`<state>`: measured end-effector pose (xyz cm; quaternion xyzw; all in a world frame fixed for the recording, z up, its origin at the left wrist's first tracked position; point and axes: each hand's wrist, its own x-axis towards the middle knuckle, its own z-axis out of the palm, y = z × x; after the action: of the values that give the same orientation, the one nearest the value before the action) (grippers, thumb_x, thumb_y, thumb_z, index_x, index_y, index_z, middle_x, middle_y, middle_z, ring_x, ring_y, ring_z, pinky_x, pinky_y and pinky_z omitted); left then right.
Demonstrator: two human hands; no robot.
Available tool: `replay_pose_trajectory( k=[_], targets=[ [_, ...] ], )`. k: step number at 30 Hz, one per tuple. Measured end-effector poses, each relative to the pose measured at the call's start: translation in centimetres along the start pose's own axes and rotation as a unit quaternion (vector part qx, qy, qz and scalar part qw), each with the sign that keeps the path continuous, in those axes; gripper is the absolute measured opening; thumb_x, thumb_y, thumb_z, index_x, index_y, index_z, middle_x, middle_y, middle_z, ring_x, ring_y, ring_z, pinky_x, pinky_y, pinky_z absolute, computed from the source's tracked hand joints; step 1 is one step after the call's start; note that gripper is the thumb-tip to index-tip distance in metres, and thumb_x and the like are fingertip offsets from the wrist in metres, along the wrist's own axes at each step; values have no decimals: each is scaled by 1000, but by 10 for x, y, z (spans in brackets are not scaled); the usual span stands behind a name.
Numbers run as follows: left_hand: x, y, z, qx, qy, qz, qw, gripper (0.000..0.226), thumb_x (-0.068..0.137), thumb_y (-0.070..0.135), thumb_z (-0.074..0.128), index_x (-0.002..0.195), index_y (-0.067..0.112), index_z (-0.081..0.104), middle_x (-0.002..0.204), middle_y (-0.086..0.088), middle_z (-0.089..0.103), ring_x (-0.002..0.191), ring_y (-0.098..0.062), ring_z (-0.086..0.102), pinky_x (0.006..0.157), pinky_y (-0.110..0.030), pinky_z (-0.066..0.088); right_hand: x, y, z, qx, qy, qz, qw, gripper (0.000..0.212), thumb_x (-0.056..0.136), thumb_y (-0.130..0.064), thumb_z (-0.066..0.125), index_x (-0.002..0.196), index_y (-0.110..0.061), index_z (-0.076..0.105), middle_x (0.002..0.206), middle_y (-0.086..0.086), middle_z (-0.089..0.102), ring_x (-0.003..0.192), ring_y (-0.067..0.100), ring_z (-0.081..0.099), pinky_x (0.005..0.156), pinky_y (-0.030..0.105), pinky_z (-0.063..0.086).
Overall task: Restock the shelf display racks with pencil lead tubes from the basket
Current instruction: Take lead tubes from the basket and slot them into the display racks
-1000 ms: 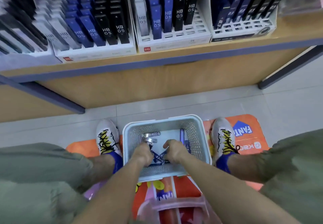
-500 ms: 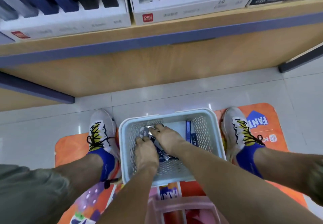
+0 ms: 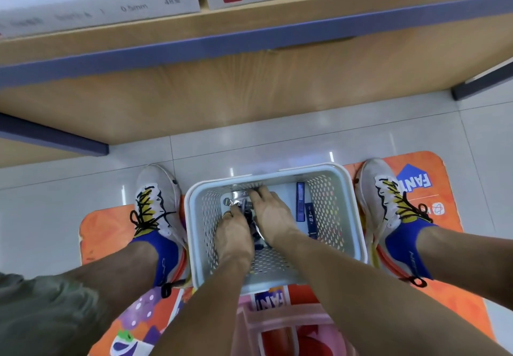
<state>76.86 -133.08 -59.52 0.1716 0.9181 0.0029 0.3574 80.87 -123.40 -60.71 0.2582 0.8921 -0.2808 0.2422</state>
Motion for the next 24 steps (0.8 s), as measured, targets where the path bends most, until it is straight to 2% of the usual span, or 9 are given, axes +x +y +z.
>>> replay_pose_trajectory(
  k=[3, 8, 11, 13, 15, 17, 20, 22, 24],
  targets=[
    [7, -2, 1, -16, -17, -9, 1000, 37, 94, -1, 61, 128, 7, 48, 107, -11, 65, 97, -27, 65, 85, -35, 52, 3, -2, -2, -36, -16, -17, 999, 88, 82, 12, 65, 157, -10, 24, 152, 17, 33, 134, 35, 40, 110, 42, 43],
    [13, -6, 5, -85, -53, -32, 994, 42, 89, 6, 71, 127, 8, 53, 118, -14, 62, 105, -30, 63, 93, -35, 50, 4, -2, 4, -31, 21, -18, 999, 74, 79, 11, 68, 146, -10, 42, 142, 12, 41, 127, 31, 43, 104, 40, 46],
    [12, -9, 9, -142, -54, -35, 988, 37, 94, 9, 66, 127, 9, 50, 111, -12, 65, 94, -26, 62, 83, -30, 51, 1, 3, 14, 33, 26, -20, 999, 62, 78, 8, 68, 135, -13, 52, 134, 6, 49, 118, 28, 50, 97, 37, 50],
    [11, -12, 11, -171, -56, -21, 983, 30, 97, 16, 61, 125, 12, 50, 107, -12, 67, 94, -28, 64, 85, -38, 54, 0, 4, 20, 121, 36, 11, 992, 52, 85, 1, 61, 133, -16, 56, 130, 4, 53, 113, 28, 55, 97, 39, 51],
    [12, -15, 10, -197, -73, -4, 978, 25, 99, 17, 56, 123, 14, 50, 105, -9, 66, 94, -29, 64, 84, -42, 54, 0, 1, 19, 214, 39, 55, 975, 40, 90, -11, 61, 128, -21, 61, 124, 2, 54, 103, 25, 61, 95, 37, 53],
    [11, -16, 5, -245, -108, 6, 964, 23, 100, 17, 52, 122, 17, 49, 103, -5, 66, 91, -26, 64, 80, -40, 53, 2, -1, 14, 305, 37, 108, 945, 25, 91, -22, 68, 116, -24, 65, 114, -2, 57, 95, 16, 62, 85, 26, 52],
    [7, -16, -4, -334, -161, 4, 929, 18, 98, 31, 51, 116, 34, 49, 97, -6, 72, 87, -25, 71, 83, -46, 58, 4, 0, 2, 409, 42, 161, 897, 23, 85, -20, 79, 103, -24, 66, 91, -10, 64, 88, 8, 62, 72, 11, 46],
    [3, -14, -10, -372, -186, 2, 909, 16, 95, 39, 56, 109, 39, 49, 94, -6, 74, 85, -22, 73, 87, -48, 59, 1, 3, -13, 447, 36, 189, 874, 25, 82, -16, 83, 100, -22, 66, 85, -7, 67, 86, 11, 66, 73, 18, 53],
    [-4, -6, -24, -417, -209, 7, 885, 17, 98, 31, 60, 112, 33, 50, 91, -2, 75, 77, -16, 71, 86, -42, 59, -7, 6, -31, 474, 36, 194, 858, 25, 82, -13, 84, 99, -19, 66, 87, -1, 71, 81, 14, 68, 64, 21, 54]
  ],
)
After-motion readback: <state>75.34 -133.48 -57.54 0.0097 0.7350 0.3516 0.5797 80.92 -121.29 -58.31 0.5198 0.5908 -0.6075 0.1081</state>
